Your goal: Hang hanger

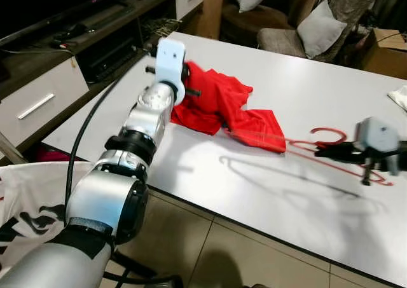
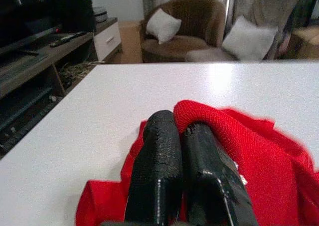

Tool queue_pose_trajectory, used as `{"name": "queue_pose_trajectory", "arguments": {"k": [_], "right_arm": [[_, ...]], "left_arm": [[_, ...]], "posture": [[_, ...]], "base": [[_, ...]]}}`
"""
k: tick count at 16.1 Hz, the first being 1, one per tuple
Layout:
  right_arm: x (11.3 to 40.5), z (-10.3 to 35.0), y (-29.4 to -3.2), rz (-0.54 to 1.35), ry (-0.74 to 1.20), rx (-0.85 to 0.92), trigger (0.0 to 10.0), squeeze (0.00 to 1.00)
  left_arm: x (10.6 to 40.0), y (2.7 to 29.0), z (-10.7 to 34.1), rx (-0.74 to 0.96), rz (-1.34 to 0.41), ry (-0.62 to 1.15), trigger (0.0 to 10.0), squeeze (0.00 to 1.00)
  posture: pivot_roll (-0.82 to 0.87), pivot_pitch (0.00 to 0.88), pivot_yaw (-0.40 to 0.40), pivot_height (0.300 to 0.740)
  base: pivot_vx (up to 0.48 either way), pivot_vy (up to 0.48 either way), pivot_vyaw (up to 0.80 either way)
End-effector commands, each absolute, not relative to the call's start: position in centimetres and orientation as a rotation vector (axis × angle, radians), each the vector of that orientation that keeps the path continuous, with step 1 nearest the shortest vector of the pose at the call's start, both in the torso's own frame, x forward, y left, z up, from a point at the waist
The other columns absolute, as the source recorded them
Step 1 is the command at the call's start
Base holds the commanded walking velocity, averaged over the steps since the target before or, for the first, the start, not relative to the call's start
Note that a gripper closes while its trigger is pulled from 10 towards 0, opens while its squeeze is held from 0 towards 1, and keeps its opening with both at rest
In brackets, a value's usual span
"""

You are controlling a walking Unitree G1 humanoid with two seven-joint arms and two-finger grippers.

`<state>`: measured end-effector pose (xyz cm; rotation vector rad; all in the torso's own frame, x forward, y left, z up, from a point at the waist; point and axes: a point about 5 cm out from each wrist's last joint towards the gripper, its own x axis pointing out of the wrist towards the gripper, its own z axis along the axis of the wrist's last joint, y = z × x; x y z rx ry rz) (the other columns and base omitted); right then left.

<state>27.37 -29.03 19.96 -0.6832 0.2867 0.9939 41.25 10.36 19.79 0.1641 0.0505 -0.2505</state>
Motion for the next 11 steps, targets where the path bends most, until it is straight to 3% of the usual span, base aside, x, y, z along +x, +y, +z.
{"name": "queue_pose_trajectory", "arguments": {"k": [1, 3, 4, 5, 6, 11], "right_arm": [[27.2, 21.8, -29.1, 0.99, 0.23, -0.672, 10.0, 0.0], [26.6, 23.7, -29.0, 0.969, 0.122, -0.587, 10.0, 0.0], [26.8, 24.1, -29.2, 0.884, 0.082, -0.552, 10.0, 0.0], [26.9, 23.9, -29.4, 0.823, 0.093, -0.509, 10.0, 0.0], [26.8, 23.4, -29.0, 0.81, 0.101, -0.436, 10.0, 0.0], [27.1, 20.3, -26.3, 0.666, 0.136, -0.233, 10.0, 0.0]], "left_arm": [[41.1, 10.4, 19.0, 0.214, -0.276, 0.065, 10.0, 0.0], [40.2, 10.4, 16.8, 0.323, -0.445, 0.123, 10.0, 0.0], [39.3, 10.5, 15.7, 0.371, -0.575, 0.134, 10.0, 0.11], [38.6, 10.8, 15.3, 0.372, -0.665, 0.121, 10.0, 0.76], [37.8, 11.4, 15.1, 0.366, -0.723, 0.111, 10.0, 1.0], [32.5, 13.5, 18.2, 0.341, -0.901, 0.023, 10.0, 1.0]], "posture": [[-0.09, 0.0, 0.045, 0.74], [-0.09, 0.0, 0.045, 0.74], [-0.09, 0.0, 0.044, 0.74], [-0.08, 0.0, 0.045, 0.74], [-0.08, 0.0, 0.045, 0.74], [-0.07, 0.0, 0.043, 0.74]], "base": [[0.0, 0.0, 0.0], [0.0, 0.0, 0.0], [0.0, 0.0, 0.0], [0.0, 0.0, 0.0], [0.0, 0.0, 0.0], [0.0, 0.0, 0.0]]}}
